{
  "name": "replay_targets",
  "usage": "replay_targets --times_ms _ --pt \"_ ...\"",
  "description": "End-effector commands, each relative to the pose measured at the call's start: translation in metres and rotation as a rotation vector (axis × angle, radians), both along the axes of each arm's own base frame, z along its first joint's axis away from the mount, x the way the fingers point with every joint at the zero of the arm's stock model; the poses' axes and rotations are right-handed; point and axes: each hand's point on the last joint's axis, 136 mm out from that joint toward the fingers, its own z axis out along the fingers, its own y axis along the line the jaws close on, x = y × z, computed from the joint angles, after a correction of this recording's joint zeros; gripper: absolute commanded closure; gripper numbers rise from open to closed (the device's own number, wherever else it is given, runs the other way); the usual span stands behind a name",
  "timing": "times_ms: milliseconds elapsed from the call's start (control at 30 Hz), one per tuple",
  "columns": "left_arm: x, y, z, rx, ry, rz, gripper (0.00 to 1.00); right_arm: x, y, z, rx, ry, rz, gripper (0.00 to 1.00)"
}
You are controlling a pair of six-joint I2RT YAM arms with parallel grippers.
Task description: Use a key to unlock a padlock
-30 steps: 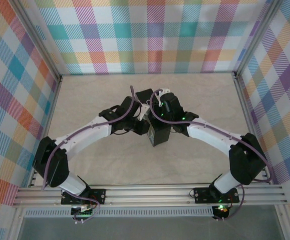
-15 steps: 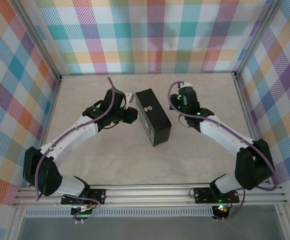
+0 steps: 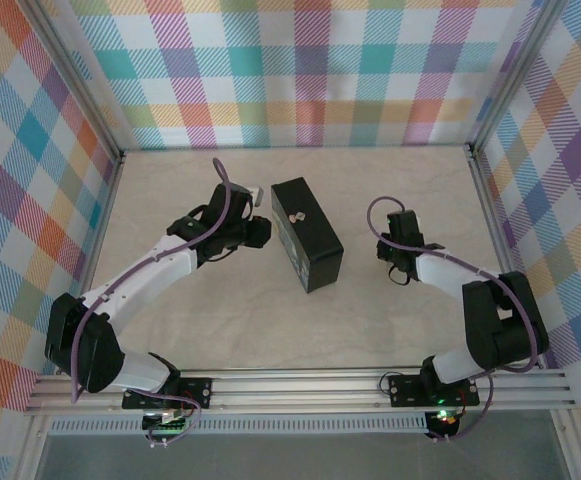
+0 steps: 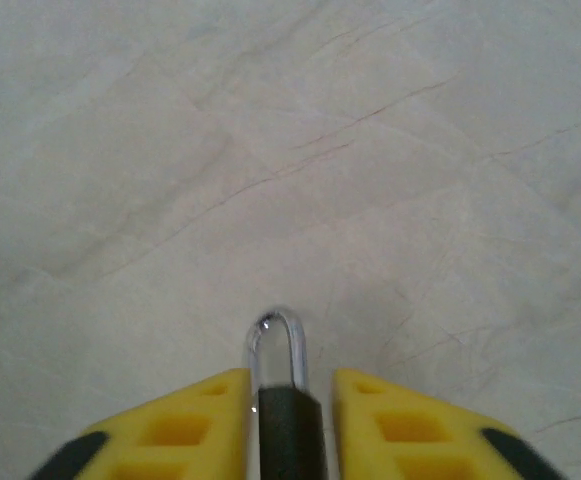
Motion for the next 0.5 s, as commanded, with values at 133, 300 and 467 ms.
replay_targets --times_ms 133,300,467 --pt "-0.008 0.011 -0.009 0.017 0.028 0.03 0.69 0.014 0.055 0.078 0.17 -0.079 0.287 0.3" --pt "-0.005 0.017 -0.004 0.014 0.007 0.069 0.53 -0.009 0.12 0.133 0.39 -0.119 0.586 0.0" --pt "-0.004 0.018 0.0 0.005 0.01 0.08 0.0 -0.034 0.158 0.148 0.376 -0.131 0.72 0.0"
